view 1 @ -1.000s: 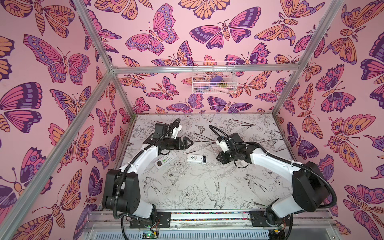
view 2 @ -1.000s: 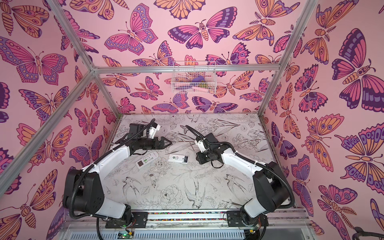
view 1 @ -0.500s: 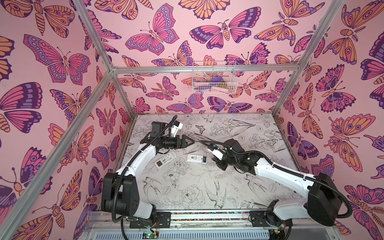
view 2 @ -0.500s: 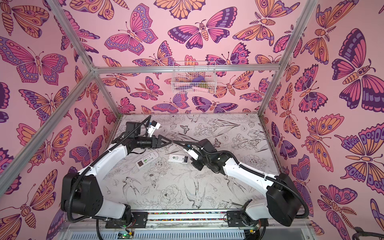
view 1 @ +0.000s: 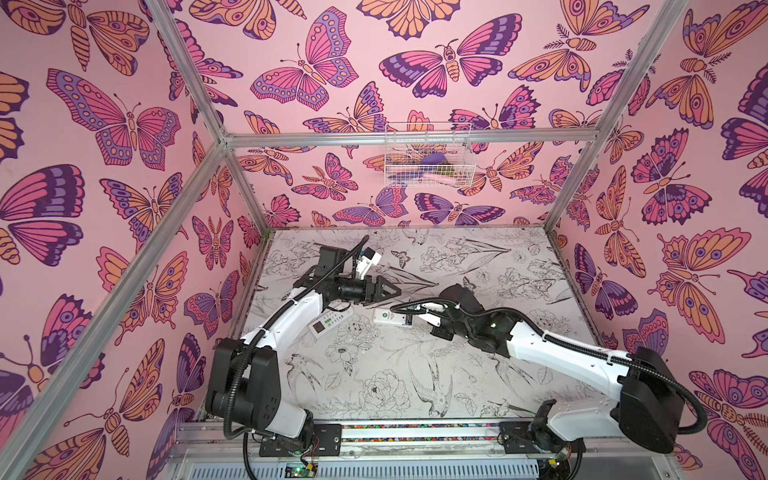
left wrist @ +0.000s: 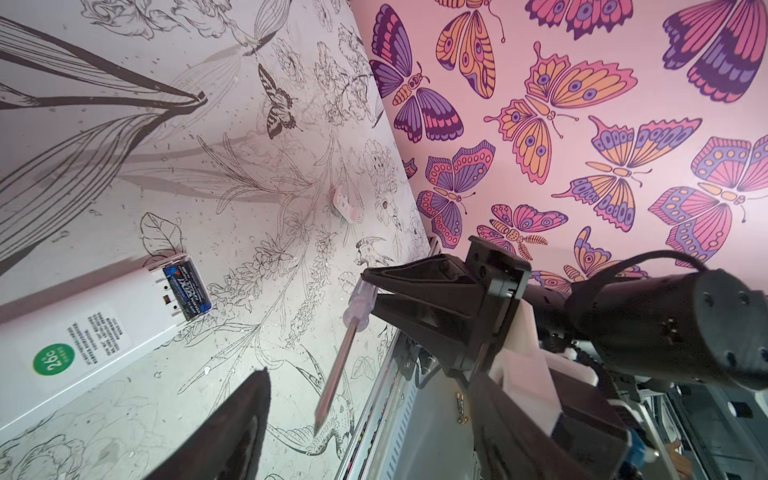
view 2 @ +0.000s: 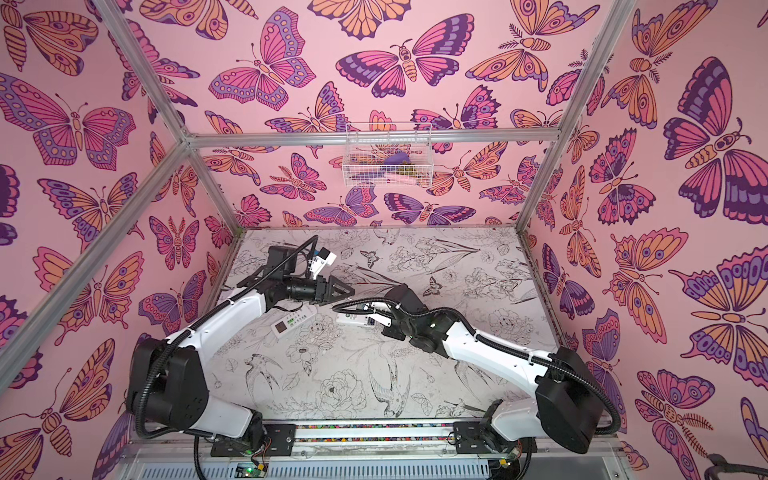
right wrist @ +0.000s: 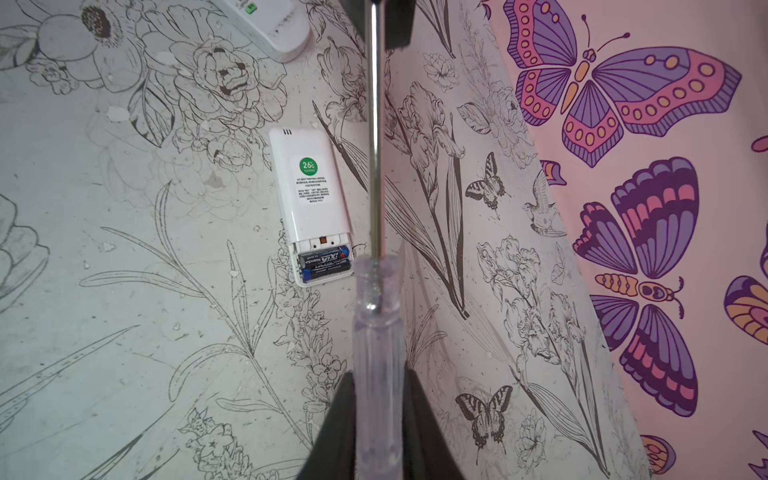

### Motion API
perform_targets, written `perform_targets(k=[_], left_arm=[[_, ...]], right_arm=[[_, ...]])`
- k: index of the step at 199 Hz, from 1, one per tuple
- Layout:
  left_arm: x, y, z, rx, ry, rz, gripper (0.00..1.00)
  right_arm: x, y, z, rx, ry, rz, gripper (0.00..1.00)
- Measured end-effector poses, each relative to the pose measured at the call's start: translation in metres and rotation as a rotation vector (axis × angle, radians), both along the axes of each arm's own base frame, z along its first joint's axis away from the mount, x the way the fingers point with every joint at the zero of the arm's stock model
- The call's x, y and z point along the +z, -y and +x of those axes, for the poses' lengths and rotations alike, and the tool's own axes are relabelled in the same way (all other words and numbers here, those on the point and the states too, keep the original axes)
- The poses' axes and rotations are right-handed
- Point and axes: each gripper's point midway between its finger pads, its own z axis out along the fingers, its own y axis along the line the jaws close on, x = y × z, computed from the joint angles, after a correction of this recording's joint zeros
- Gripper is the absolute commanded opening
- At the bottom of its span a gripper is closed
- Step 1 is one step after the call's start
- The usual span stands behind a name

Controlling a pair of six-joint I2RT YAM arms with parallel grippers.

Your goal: Unload the batteries from the remote control

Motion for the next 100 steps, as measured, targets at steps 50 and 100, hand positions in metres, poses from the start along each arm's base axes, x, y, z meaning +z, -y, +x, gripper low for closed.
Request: perform_targets(k=[50,100], left_arm=[[-0.01,0.007,-0.003,-0.005,-0.036,0.018,0.5],[-0.013,0.013,-0.004,-0.011,-0.04,0.022,0.15]], right_arm=[[0.004,-0.003,0.001,0.006,0.039,-0.014,0.0],[0.005,-0.003,0.001,0.003,0.047,-0.019,0.0]])
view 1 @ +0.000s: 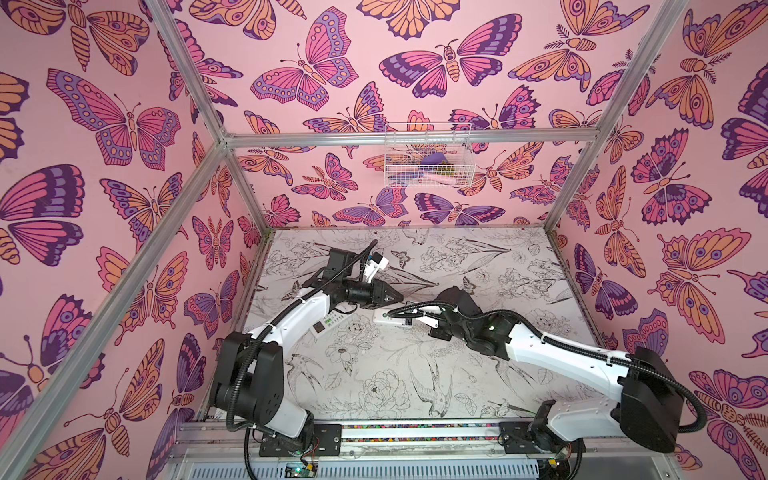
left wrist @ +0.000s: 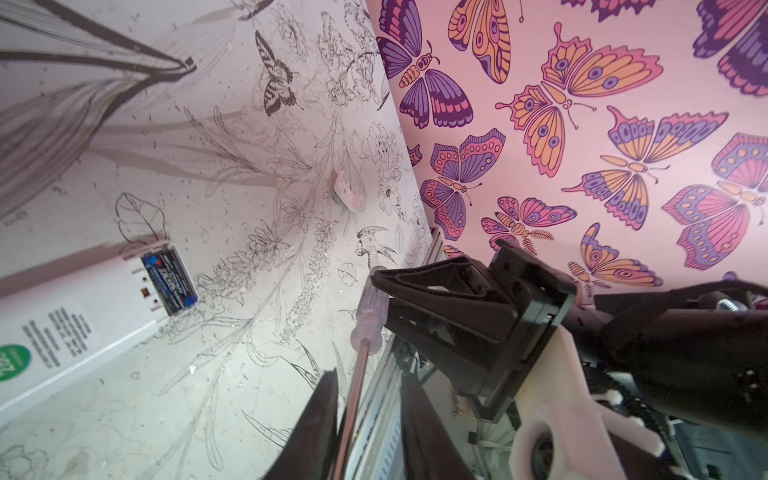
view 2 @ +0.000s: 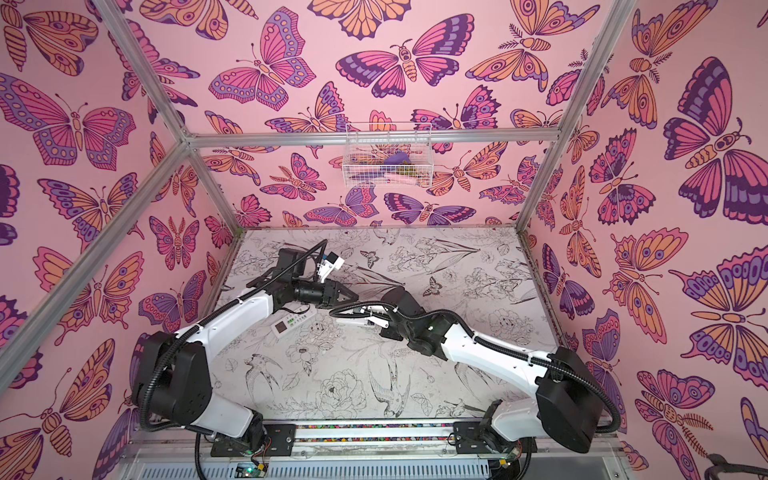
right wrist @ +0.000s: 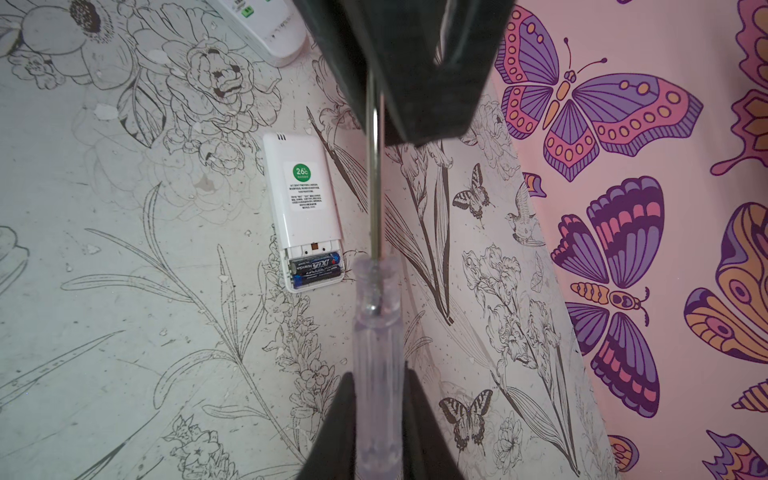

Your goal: Unload the batteries from the remote control

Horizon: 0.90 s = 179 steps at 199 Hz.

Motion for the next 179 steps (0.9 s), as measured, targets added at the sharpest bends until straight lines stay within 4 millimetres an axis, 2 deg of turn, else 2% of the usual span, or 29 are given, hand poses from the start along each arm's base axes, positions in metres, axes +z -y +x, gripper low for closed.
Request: perform_targets(k=[9,22,56,65,97,125,153,179], left_arm=[[-0.001,0.0,0.0,-0.002,0.009,0.004,0.07],[-0.002,-0.001,0.0,-0.003,0.006,0.002,0.01],[-0.002,-0.001,-0.001,-0.009,0.009,-0.005,0.0],[-0.002,-0.001,-0.002,-0.011,0.007,-0.007,0.0],[0.0,-0.003,-0.001,-0.007,0.012,-0.011,0.0],[0.001,-0.018,0.01,0.043,0.022,-0.006,0.0],[0.007,-0.038,0.02,0.098,0.049,-0.021,0.0],[0.013,-0.057,0.031,0.159,0.08,-0.049,0.0]], right_arm=[[0.001,0.0,0.001,-0.002,0.003,0.001,0.0],[0.001,0.001,0.001,-0.006,0.004,0.0,0.01],[0.001,0.002,0.001,-0.013,0.006,-0.001,0.03],[0.0,0.002,-0.001,-0.011,0.007,0.001,0.07],[0.006,0.004,-0.002,-0.028,0.01,0.03,0.38],[0.022,0.015,-0.001,-0.093,0.007,0.138,0.53],[0.044,0.04,0.01,-0.224,-0.047,0.353,0.79],[0.063,0.07,0.033,-0.399,-0.142,0.621,0.91]])
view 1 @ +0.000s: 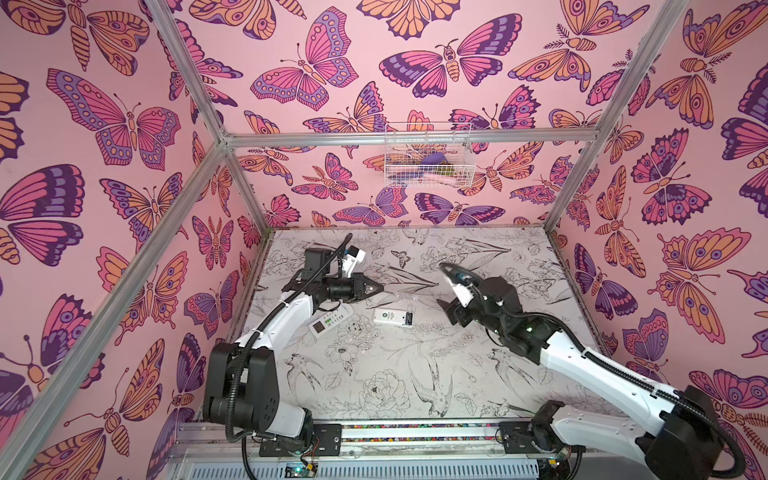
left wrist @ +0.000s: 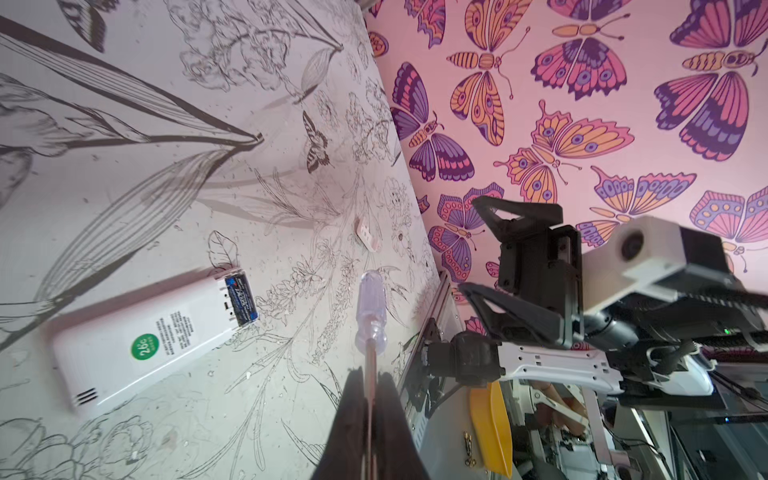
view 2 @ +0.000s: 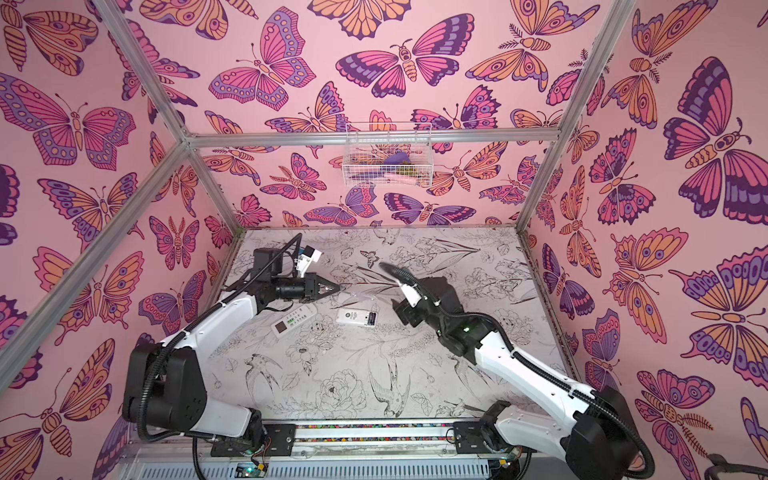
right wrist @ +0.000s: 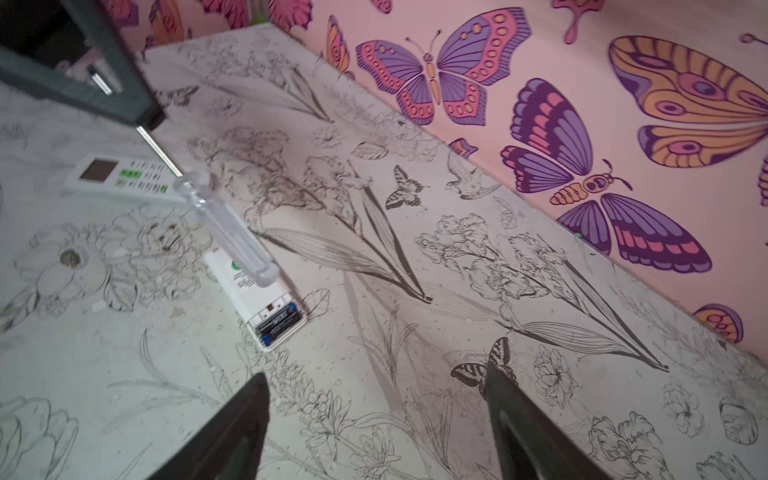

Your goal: Unload the batteries from the remote control

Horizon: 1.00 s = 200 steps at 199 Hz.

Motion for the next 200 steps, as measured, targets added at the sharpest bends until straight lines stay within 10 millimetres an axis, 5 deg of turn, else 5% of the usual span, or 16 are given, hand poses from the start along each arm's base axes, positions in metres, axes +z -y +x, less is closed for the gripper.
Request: perform_targets(k=[58,119,200], left_arm=[[-0.002,-0.027,0.007,0.092,0.032,-0.046,0.0],[0.018,-0.021,0.003,0.034,0.105,-0.13,0.0],[0.019,0.001,-0.006,-0.035,0.07,-0.167,0.0]], right_arm=[[-0.009,0.021,0.049,-0.209,-0.365,0.603,0.89],[-0.015,-0.044,0.071,-0.049,-0.698,1.059,0.81],[-0.01,-0.118,0.036,0.232,-0.859,1.123,0.72]])
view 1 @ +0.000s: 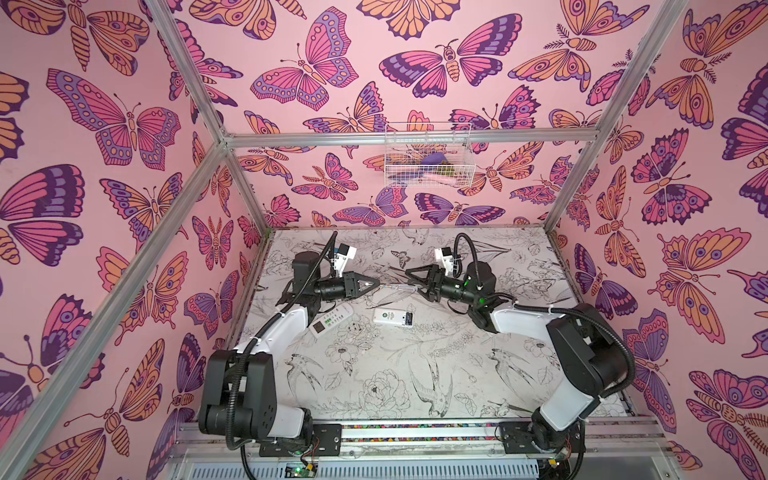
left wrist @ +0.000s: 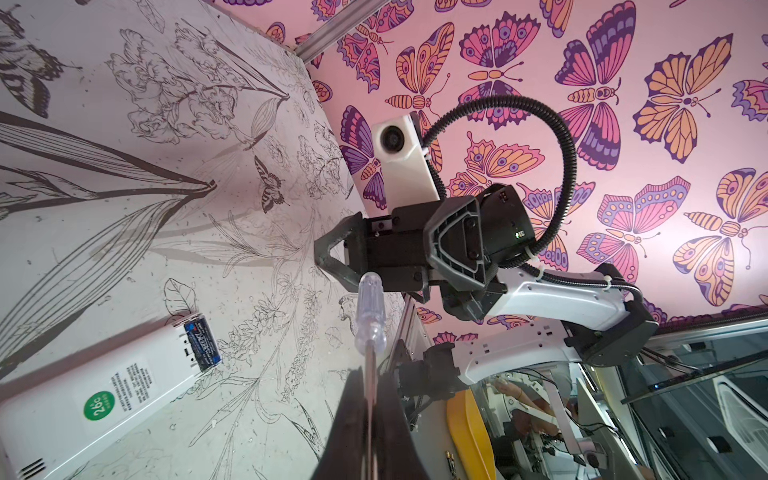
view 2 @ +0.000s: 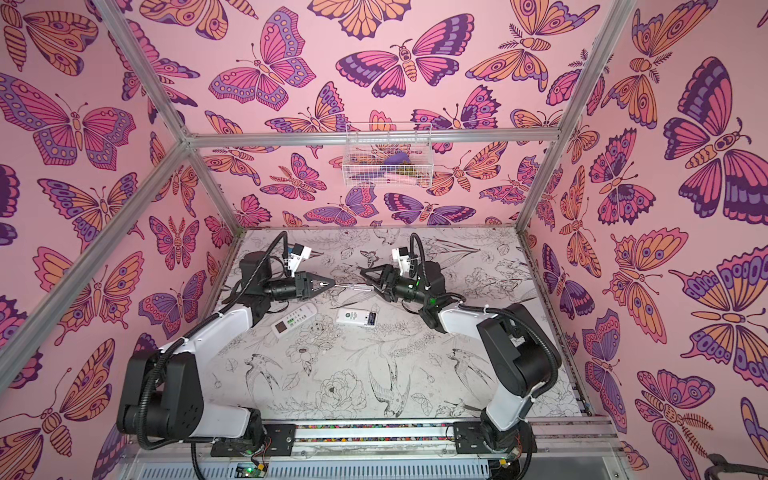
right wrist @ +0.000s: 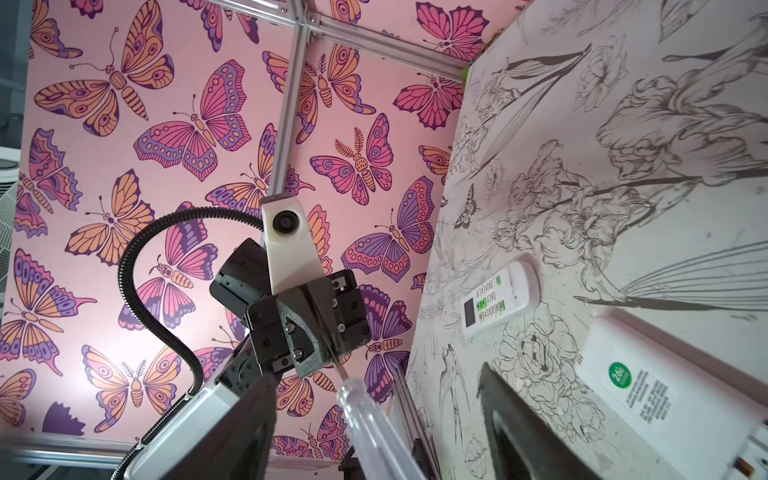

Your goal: Unload the batteries from the remote control

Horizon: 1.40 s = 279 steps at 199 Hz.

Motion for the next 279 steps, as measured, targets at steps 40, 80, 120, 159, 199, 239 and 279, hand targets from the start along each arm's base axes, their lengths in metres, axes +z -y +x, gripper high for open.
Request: perform_targets(k=[40,80,120,159,199,239,279], left_arm=[[-0.005,0.006,0.0,-0.014,-0.035,-0.008,0.0],[-0.005,0.006,0.002,-0.002,-0.04,-0.008,0.0],[-0.003,0.006,0.003,-0.001,-0.039,-0.013,0.0],[-0.003,0.006,0.004,0.001,-0.036,-0.014,0.0],[-0.007,0.006,0.006,0.008,-0.049,-0.01,0.14],[-0.015,0.004,0.012,0.045,-0.065,0.01,0.58],[-0.015,-0.002,0.018,0.077,-0.065,0.035,0.72]], right_arm=[[-0.003,-0.013,-0.007,0.046,-0.003,0.036,0.66],[0.003,-0.02,-0.018,0.093,0.023,0.049,0.61],[0.003,-0.027,-0.025,0.127,0.027,0.044,0.51],[-0.004,-0.032,-0.024,0.138,0.014,0.049,0.35],[-0.002,-0.032,-0.025,0.151,0.02,0.06,0.15],[-0.003,-0.024,-0.029,0.156,0.024,0.054,0.0],[-0.013,0.027,-0.023,0.068,0.016,-0.042,0.0]])
